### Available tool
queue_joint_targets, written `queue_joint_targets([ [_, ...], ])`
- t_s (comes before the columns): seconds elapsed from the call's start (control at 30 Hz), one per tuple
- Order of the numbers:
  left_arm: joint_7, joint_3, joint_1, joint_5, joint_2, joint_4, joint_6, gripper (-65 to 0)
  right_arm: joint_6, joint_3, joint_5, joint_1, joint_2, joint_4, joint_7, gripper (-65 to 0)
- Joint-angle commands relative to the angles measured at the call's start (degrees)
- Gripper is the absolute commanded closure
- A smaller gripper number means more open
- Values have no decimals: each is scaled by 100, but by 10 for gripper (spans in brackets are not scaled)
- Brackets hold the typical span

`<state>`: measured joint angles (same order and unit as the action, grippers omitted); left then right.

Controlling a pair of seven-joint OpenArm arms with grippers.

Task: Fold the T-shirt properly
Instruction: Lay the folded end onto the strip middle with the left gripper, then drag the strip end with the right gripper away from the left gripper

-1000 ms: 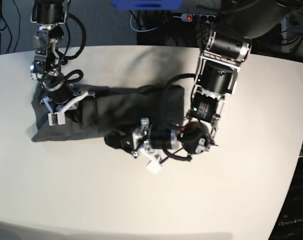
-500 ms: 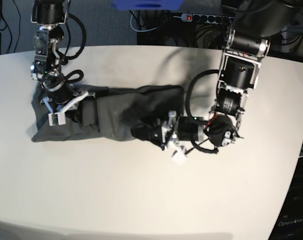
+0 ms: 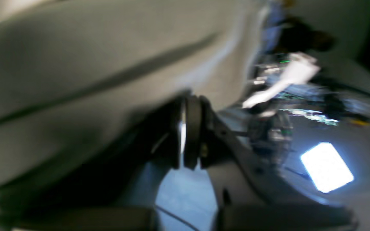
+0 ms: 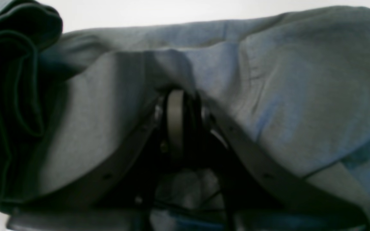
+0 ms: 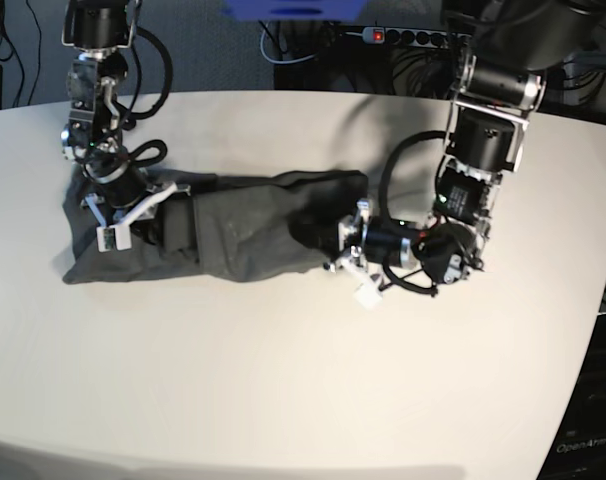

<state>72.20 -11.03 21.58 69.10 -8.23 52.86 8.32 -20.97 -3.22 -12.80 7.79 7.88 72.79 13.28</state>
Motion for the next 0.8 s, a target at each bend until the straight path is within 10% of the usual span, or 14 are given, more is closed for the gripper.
queue_joint_targets([
  [0.0,2,26,149,-31,1,63,25,-19,-8,133,590,289,-89,-418,1789,-65],
  [0.37,-16,43,167,-1675,-17,-104,17,-19,-8,98,590,254,-89,-365,1841,-65],
  [0.77,-16,26,369,-2018,-175,-350,52,-19,352,-78,590,711,148,1543,2263,-74],
])
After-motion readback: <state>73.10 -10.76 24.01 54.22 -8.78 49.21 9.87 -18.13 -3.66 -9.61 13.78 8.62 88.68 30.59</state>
